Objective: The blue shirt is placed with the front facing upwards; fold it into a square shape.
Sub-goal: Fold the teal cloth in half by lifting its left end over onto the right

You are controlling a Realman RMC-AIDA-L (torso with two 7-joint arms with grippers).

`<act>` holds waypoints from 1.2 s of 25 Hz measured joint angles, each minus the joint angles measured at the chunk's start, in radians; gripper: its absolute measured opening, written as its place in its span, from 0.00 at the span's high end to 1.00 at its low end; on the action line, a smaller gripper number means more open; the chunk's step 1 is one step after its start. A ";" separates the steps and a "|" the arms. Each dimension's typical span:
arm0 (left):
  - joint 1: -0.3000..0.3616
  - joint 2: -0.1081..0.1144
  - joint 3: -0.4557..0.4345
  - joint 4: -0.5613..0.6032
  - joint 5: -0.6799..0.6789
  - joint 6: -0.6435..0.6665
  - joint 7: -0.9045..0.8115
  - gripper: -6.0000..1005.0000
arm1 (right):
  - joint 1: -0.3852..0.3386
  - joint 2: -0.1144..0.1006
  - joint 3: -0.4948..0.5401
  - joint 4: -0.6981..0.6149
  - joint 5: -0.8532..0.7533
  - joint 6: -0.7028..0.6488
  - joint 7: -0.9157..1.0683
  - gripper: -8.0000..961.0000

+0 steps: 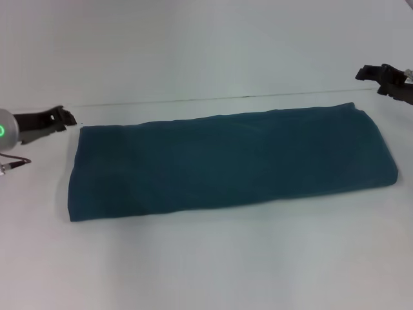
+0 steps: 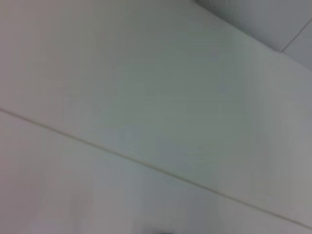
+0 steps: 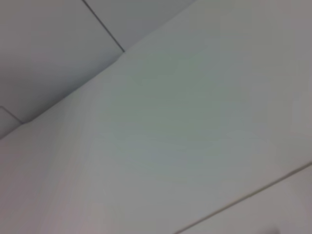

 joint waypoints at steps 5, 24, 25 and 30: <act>0.053 -0.025 -0.001 0.115 -0.030 0.039 -0.004 0.68 | -0.031 -0.008 0.011 -0.036 0.007 -0.091 -0.007 0.34; 0.282 -0.024 -0.007 0.248 -0.479 0.581 0.054 0.35 | -0.157 -0.025 0.008 -0.141 0.152 -0.640 -0.024 0.26; 0.292 -0.024 -0.009 0.247 -0.489 0.590 0.057 0.36 | -0.166 -0.025 0.009 -0.141 0.151 -0.630 -0.024 0.26; 0.329 -0.024 -0.019 0.247 -0.515 0.607 0.064 0.36 | -0.179 -0.033 0.006 -0.123 0.075 -0.518 -0.004 0.27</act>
